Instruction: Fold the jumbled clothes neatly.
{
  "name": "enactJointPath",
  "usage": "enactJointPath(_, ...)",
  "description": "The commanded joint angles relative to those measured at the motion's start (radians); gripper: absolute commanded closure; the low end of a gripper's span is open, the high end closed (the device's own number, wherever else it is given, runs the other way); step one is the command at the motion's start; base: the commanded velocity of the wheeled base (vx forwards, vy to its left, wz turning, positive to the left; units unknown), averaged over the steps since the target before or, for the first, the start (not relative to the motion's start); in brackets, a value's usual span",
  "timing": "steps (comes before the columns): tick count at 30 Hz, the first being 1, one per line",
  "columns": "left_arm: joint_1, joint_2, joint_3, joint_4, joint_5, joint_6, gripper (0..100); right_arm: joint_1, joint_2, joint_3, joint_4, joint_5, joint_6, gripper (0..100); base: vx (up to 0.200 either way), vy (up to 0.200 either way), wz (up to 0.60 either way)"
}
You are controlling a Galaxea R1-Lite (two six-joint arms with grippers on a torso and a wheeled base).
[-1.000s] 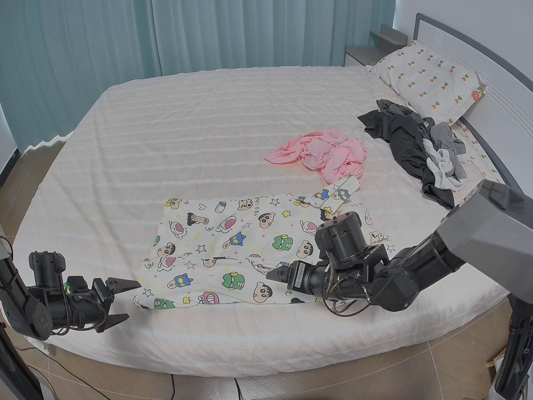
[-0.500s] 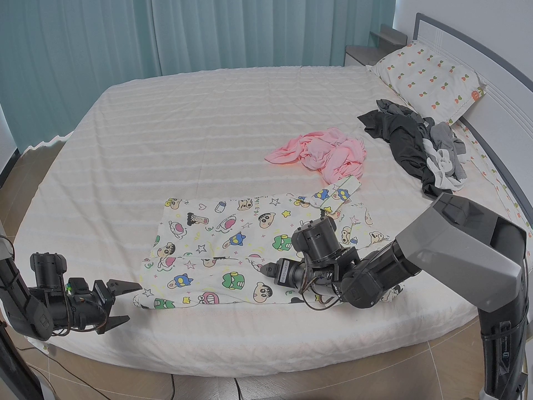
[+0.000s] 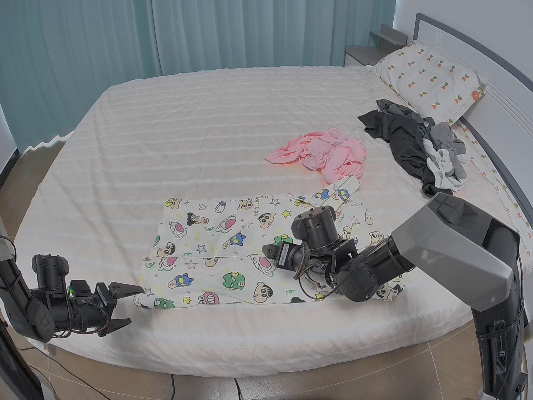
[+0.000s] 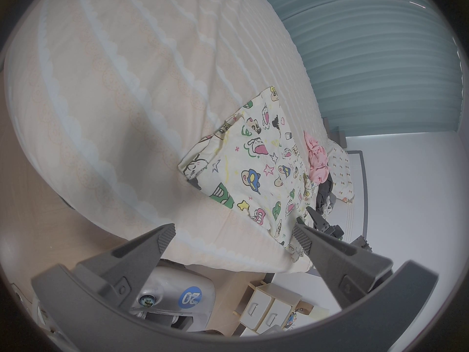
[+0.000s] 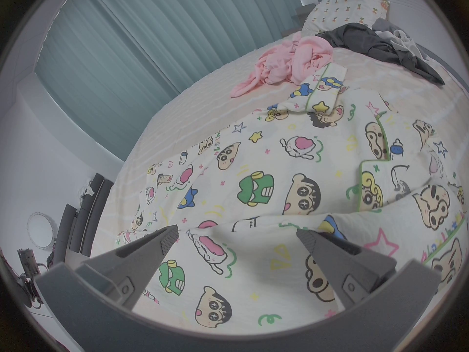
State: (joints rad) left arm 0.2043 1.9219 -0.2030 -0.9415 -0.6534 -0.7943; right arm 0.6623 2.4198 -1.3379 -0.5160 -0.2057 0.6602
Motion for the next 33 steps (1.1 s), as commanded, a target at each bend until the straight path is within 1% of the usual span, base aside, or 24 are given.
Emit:
enactJointPath(1,0.000,0.002,0.000,0.000,0.000,0.000,0,0.008,-0.053,0.066,-0.004,0.012,0.016,0,0.000,0.000,0.00)
enactJointPath(2,0.000,0.002,0.000,0.000,0.000,0.000,0,0.016,-0.091,0.114,-0.003,0.026,0.039,0,0.000,0.000,0.00)
enactJointPath(3,0.000,0.002,0.000,0.000,0.000,0.000,0,0.023,-0.126,0.151,-0.001,0.054,0.056,0,0.000,0.000,0.00)
enactJointPath(4,0.000,0.002,0.000,0.000,0.000,0.000,0,0.026,-0.139,0.166,0.001,0.066,0.061,0,0.000,0.000,0.00)
enactJointPath(5,0.000,0.003,0.000,0.000,0.000,0.000,0,0.026,-0.194,0.226,0.002,0.112,0.065,0,0.000,0.000,0.00)
enactJointPath(6,0.000,0.002,0.000,0.000,0.000,0.000,0,0.026,-0.225,0.264,-0.003,0.135,0.067,0,0.000,0.000,0.00)
enactJointPath(7,0.000,0.003,0.000,0.000,0.000,0.000,0,0.026,-0.228,0.270,-0.003,0.137,0.067,0,0.000,0.000,0.00)
enactJointPath(8,0.000,0.003,0.000,0.000,0.000,0.000,0,0.022,-0.289,0.345,-0.006,0.174,0.068,0,0.000,0.000,0.00)
enactJointPath(12,0.000,0.003,0.000,0.000,0.000,0.000,0,-0.020,-0.400,0.451,-0.007,0.236,0.071,0,0.000,0.000,0.00)
enactJointPath(13,0.000,0.003,0.000,0.000,0.000,0.000,0,-0.047,-0.441,0.482,-0.007,0.276,0.071,0,0.000,0.000,0.00)
enactJointPath(14,0.000,0.003,0.000,0.000,0.000,0.000,0,-0.073,-0.467,0.506,-0.007,0.299,0.070,0,0.000,0.000,0.00)
enactJointPath(17,0.000,0.003,0.000,0.000,0.000,0.000,0,-0.188,-0.516,0.552,-0.006,0.371,0.056,0,0.000,0.000,0.00)
enactJointPath(18,0.000,0.003,0.000,0.000,0.001,0.000,0,-0.196,-0.518,0.554,-0.006,0.376,0.055,0,0.000,0.000,0.00)
enactJointPath(19,0.000,0.003,0.000,0.000,0.000,0.000,0,-0.271,-0.521,0.565,-0.006,0.433,0.038,0,0.000,0.000,0.00)
enactJointPath(20,0.000,0.003,0.000,0.000,0.000,0.000,0,-0.305,-0.519,0.566,-0.006,0.456,0.021,0,0.000,0.000,0.00)
enactJointPath(22,-0.002,0.005,0.000,0.000,0.000,0.000,0,-0.400,-0.498,0.574,-0.003,0.532,-0.037,0,0.000,0.000,0.00)
enactJointPath(24,-0.008,0.005,0.000,0.000,0.000,0.000,0,-0.469,-0.462,0.572,-0.003,0.589,-0.094,0,0.000,0.000,0.00)
enactJointPath(25,-0.008,0.005,0.000,0.000,0.000,0.000,0,-0.484,-0.453,0.571,-0.003,0.598,-0.108,0,0.000,0.000,0.00)
enactJointPath(26,-0.009,0.006,0.002,0.000,0.000,0.000,0,-0.524,-0.421,0.563,-0.003,0.621,-0.151,0,0.000,0.000,0.00)
enactJointPath(27,-0.009,0.006,0.002,0.000,0.000,0.000,0,-0.543,-0.398,0.560,-0.003,0.629,-0.175,0,0.000,0.000,0.00)
enactJointPath(29,-0.009,0.008,0.002,0.000,0.001,0.000,0,-0.546,-0.392,0.559,-0.004,0.632,-0.182,0,0.000,0.000,0.00)
enactJointPath(30,-0.009,0.009,0.002,0.000,0.000,0.001,0,-0.563,-0.337,0.548,-0.006,0.640,-0.226,0,0.000,0.000,0.00)
enactJointPath(33,-0.011,0.009,0.002,0.000,0.000,0.000,0,-0.578,-0.289,0.522,-0.006,0.652,-0.252,0,0.000,0.000,0.00)
